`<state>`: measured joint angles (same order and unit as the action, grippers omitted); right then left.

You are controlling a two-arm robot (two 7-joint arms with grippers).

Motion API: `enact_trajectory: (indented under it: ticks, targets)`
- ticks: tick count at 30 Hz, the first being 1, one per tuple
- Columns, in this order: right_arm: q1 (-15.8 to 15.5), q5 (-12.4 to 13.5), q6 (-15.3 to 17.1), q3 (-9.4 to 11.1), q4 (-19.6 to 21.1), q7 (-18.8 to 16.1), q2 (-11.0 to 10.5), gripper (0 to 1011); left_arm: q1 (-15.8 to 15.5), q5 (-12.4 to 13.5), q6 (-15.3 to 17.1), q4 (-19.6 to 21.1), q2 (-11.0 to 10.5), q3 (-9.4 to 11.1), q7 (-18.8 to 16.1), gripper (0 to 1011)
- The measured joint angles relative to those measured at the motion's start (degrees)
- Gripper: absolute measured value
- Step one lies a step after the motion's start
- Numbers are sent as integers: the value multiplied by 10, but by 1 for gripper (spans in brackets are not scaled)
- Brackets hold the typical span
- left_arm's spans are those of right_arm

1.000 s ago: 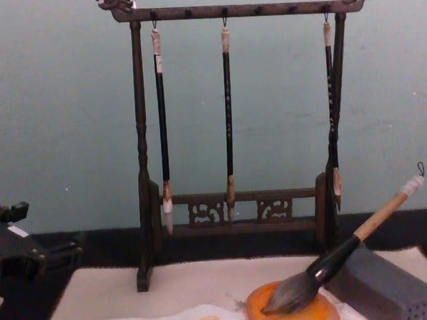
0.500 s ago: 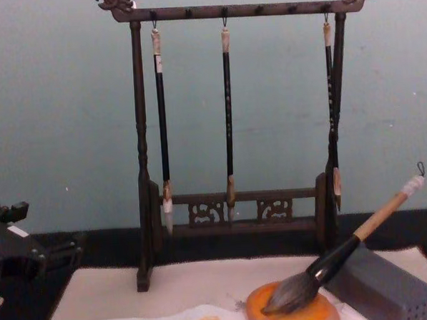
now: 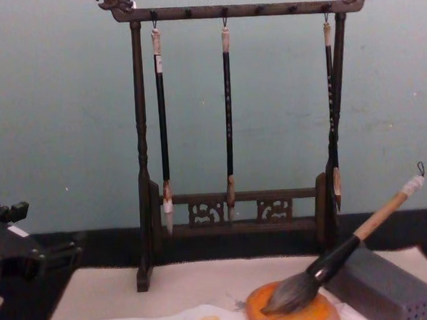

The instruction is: Pick up the brush from the inkstone, write on the paper, then place the brush back to its original position.

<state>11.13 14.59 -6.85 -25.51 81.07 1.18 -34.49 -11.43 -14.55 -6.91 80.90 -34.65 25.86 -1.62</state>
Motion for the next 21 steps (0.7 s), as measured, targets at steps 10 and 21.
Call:
enact_trajectory:
  ticks: [10, 21]
  targets:
    - [-13, 57, 16, 35, 10, -41, 19, 1000, 0, 0, 0, 0, 0, 0, 0, 1001]
    - [-19, 204, 77, 92, 6, -120, 66, 1000, 0, 0, 0, 0, 0, 0, 0, 1001]
